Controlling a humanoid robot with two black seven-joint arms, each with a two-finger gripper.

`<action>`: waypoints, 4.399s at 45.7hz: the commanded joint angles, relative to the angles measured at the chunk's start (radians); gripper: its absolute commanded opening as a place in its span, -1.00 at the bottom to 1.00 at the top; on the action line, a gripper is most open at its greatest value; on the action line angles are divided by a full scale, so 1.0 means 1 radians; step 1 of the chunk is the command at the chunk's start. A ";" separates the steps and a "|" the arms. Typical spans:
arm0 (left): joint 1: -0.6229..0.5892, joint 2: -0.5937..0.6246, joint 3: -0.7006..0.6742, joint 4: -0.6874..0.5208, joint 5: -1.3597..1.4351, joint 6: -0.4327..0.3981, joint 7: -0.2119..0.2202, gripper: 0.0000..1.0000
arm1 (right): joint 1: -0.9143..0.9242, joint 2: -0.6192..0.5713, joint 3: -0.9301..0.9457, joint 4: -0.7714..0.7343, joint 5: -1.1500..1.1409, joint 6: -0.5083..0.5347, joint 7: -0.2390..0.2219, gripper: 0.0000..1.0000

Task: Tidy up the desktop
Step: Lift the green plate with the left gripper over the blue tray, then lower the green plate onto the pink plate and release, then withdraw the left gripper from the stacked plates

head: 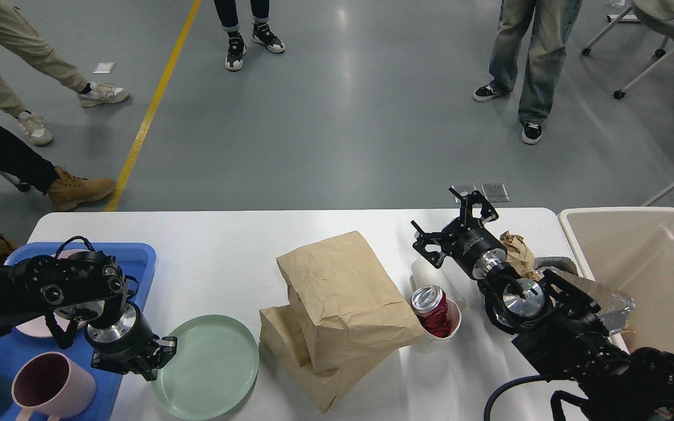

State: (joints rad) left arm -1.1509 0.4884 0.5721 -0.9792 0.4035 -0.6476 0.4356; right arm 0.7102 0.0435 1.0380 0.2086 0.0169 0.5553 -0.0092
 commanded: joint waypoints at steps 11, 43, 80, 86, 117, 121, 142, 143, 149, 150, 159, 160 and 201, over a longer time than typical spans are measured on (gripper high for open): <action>-0.073 0.024 -0.015 -0.001 -0.002 -0.102 -0.005 -1.00 | 0.000 -0.001 -0.001 0.000 0.000 0.000 0.000 1.00; -0.214 0.113 -0.018 -0.009 -0.005 -0.241 -0.006 -1.00 | 0.000 -0.001 -0.001 0.000 0.000 0.000 0.000 1.00; -0.497 0.380 0.109 0.014 -0.100 -0.312 -0.012 -1.00 | -0.001 -0.001 0.000 0.000 0.000 0.000 0.000 1.00; -0.477 0.415 0.112 0.100 -0.092 -0.312 -0.011 -1.00 | 0.000 -0.001 0.001 0.000 0.000 0.000 0.000 1.00; -0.104 0.279 -0.001 0.606 -0.074 -0.312 -0.011 -1.00 | 0.000 -0.001 0.001 0.000 0.000 0.000 0.000 1.00; -0.069 0.239 -0.008 0.655 -0.074 -0.312 -0.011 -1.00 | 0.000 0.001 0.001 0.000 0.000 0.000 0.000 1.00; 0.040 0.127 -0.028 0.767 -0.086 -0.312 -0.012 -1.00 | 0.000 0.001 0.001 0.000 0.000 0.000 0.000 1.00; 0.043 0.125 -0.031 0.771 -0.086 -0.312 -0.012 -1.00 | 0.000 0.001 0.001 0.000 0.000 0.000 0.000 1.00; 0.057 0.110 -0.043 0.795 -0.089 -0.312 -0.012 -1.00 | 0.000 0.001 0.001 0.000 0.000 0.000 0.000 1.00; 0.060 0.107 -0.044 0.797 -0.089 -0.312 -0.012 -1.00 | 0.000 -0.001 0.001 0.000 0.000 0.000 0.000 1.00; 0.063 0.098 -0.061 0.812 -0.091 -0.312 -0.015 -1.00 | 0.000 -0.001 0.001 0.000 0.000 0.000 0.000 1.00; 0.063 0.098 -0.061 0.813 -0.091 -0.312 -0.015 -1.00 | 0.000 0.001 0.001 0.000 0.000 0.000 0.000 1.00; -0.039 0.157 -0.066 0.784 -0.157 -0.312 0.000 0.91 | 0.000 -0.001 0.001 0.000 0.000 0.000 0.000 1.00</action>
State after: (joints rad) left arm -1.1445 0.6015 0.5088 -0.1743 0.2378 -0.9599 0.4243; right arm 0.7099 0.0434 1.0378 0.2086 0.0169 0.5553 -0.0092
